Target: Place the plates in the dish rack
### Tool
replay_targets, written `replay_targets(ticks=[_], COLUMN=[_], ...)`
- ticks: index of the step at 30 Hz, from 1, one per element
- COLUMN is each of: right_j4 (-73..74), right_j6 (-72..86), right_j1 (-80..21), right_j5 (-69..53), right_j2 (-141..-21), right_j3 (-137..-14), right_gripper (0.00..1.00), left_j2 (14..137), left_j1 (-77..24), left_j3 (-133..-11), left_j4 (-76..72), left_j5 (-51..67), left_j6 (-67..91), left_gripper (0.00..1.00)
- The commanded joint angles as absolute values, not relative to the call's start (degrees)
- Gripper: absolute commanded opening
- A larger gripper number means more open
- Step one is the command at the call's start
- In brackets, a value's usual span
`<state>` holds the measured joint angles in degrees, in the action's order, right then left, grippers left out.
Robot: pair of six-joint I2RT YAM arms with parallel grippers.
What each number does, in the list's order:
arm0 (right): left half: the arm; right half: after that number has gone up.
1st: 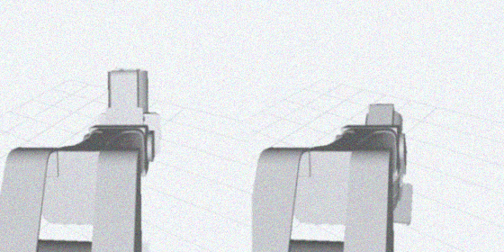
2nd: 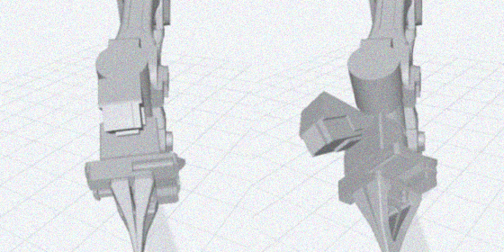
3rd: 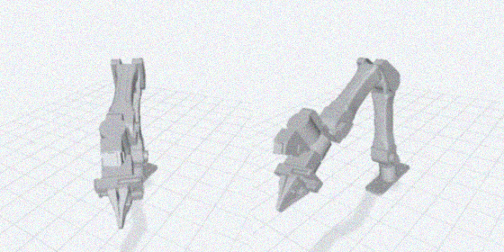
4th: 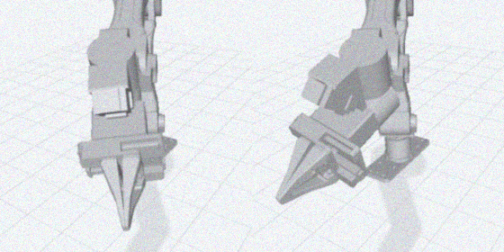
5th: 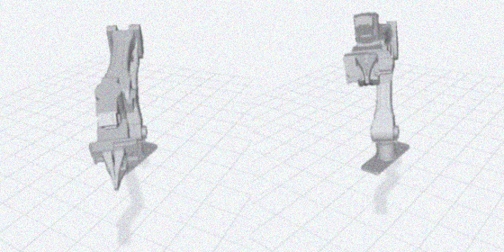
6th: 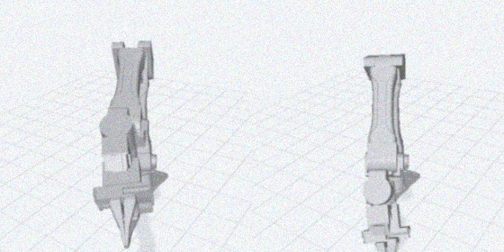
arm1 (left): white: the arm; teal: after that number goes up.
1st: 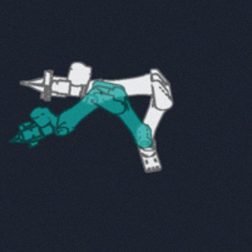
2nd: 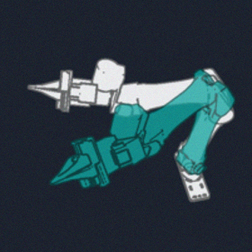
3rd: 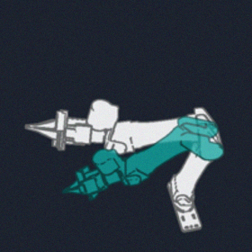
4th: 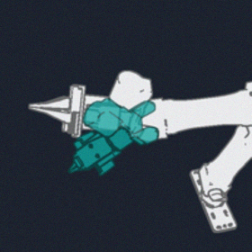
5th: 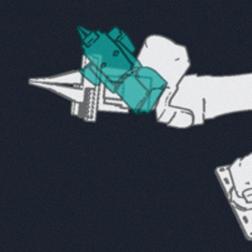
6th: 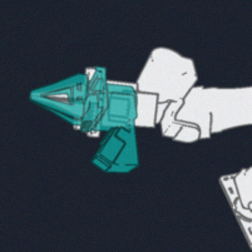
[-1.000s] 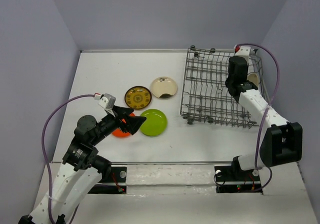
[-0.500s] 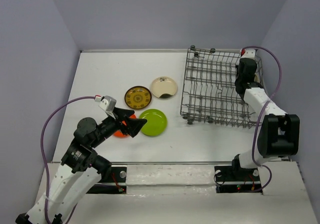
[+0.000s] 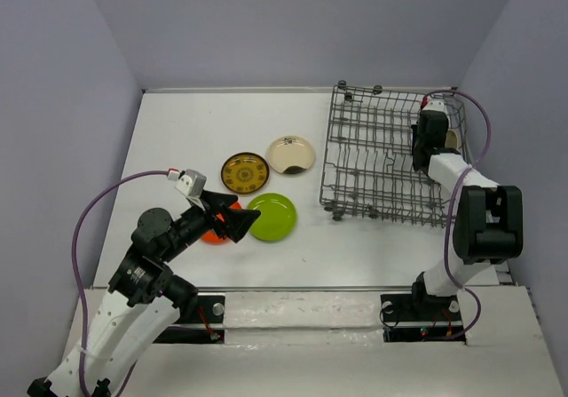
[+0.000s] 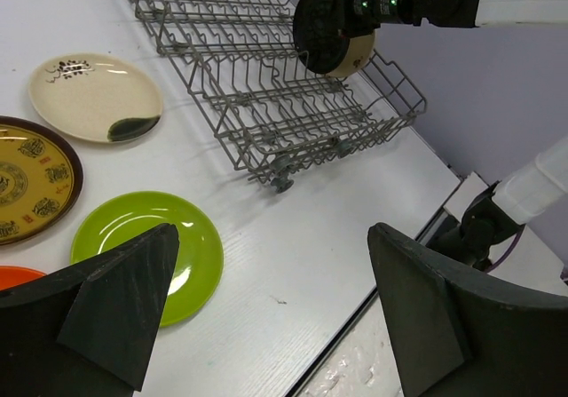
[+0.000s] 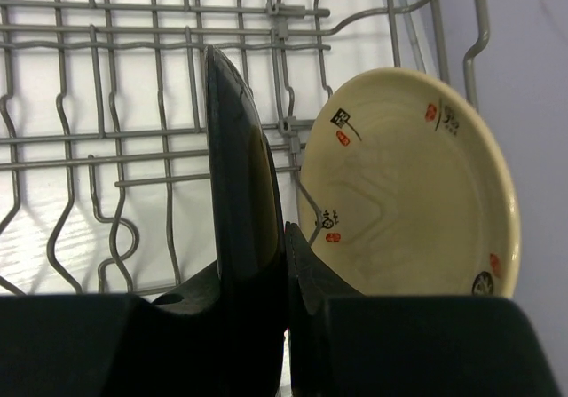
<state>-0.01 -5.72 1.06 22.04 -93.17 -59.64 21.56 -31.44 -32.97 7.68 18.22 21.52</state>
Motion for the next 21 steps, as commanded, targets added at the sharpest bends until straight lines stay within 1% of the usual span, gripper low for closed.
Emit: replay_targets(ticks=[1,4,6,9,12,13,15,16,19,21], right_j4=[-2.64,-2.64,-2.55,-1.23,-0.18,-0.18,2.63,3.25,5.8,7.99], right_j6=[-3.96,-3.69,-3.17,-1.41,-0.53,-0.35,-0.18,0.17,3.33,4.92], right_j1=[1.05,1.05,1.58,2.11,2.64,2.64,2.64,2.64,2.64,2.64], right_j5=[20.66,20.04,19.95,19.25,18.98,18.98,19.25,19.25,18.72,18.81], right_j2=[-93.08,-94.04,-95.09,-95.97,-96.24,-96.5,-96.59,-96.59,-95.63,-94.14], right_j3=[-59.24,-59.06,-59.06,-59.59,-60.73,-61.08,-62.13,-62.66,-64.94,-66.35], right_gripper=[0.07,0.08,0.1,0.2,0.38,0.49,0.6,0.69,0.82,0.85], left_j2=[22.06,22.5,22.85,23.11,23.73,23.99,24.69,24.78,24.87,25.4], left_j1=[-31.73,-31.64,-31.73,-31.55,-31.46,-31.29,-31.11,-30.85,-30.32,-29.71], left_j3=[-33.49,-33.57,-33.66,-33.66,-33.84,-33.75,-33.75,-33.84,-33.84,-34.01], left_j4=[6.33,6.41,6.5,6.68,6.68,6.68,6.77,6.77,7.03,7.38], left_j5=[18.19,18.02,17.76,17.49,17.4,17.58,17.75,17.84,16.71,16.0], left_j6=[20.83,20.92,21.0,21.18,21.18,21.18,21.18,21.27,21.44,21.62], left_gripper=[0.99,0.99,0.99,0.99,0.99,0.99,0.99,0.99,0.99,0.99])
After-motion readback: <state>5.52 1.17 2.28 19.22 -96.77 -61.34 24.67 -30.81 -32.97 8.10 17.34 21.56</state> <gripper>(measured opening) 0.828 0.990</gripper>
